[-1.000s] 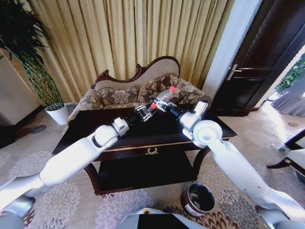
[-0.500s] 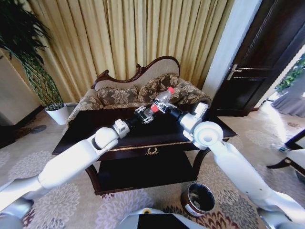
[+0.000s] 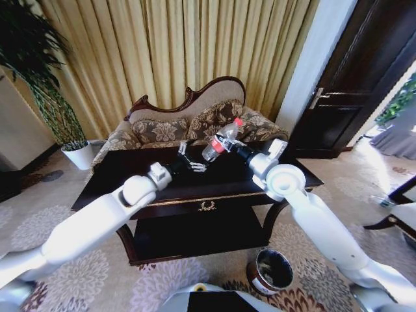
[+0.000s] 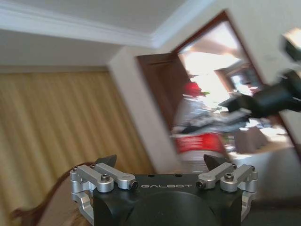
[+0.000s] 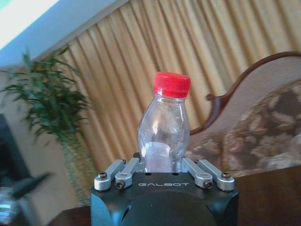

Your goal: Move to the front of the table and place the trash on the table into the trash bin.

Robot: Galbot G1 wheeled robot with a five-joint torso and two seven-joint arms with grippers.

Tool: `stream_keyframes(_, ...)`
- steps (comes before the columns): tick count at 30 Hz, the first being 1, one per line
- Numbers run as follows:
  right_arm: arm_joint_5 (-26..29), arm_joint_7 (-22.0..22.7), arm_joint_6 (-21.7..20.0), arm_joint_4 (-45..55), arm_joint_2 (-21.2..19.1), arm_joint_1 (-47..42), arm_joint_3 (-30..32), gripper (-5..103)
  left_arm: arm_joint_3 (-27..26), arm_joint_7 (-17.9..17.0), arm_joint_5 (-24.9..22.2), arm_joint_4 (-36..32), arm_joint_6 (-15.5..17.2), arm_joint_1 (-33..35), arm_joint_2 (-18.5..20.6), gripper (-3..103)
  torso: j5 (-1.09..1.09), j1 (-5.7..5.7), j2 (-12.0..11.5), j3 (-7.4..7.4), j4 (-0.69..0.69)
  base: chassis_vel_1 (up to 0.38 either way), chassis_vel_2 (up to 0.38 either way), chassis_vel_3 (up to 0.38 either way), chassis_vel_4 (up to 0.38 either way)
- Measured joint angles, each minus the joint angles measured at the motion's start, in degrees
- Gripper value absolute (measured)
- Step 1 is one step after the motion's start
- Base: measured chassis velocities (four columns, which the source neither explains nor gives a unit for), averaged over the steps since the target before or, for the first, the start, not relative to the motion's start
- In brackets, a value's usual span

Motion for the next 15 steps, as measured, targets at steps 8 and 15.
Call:
stream_keyframes(8,-11.02,3.61,1.34,-2.96,-1.87,-2.50,3.75,26,-16.38,-7.29,-6.52,-2.91,6.59,11.34,1.82,100,-0.02,0.00,0.00,0.00,-0.01,0.000,0.000,0.000,0.000)
stream_keyframes(15,-20.98,6.11,3.41,-5.13,-3.69,-4.19,4.42,26,-26.11,-17.71,-11.06,-4.64,12.25,17.07,1.67,100,-0.01,0.00,0.00,0.00,0.00,0.000,0.000,0.000,0.000)
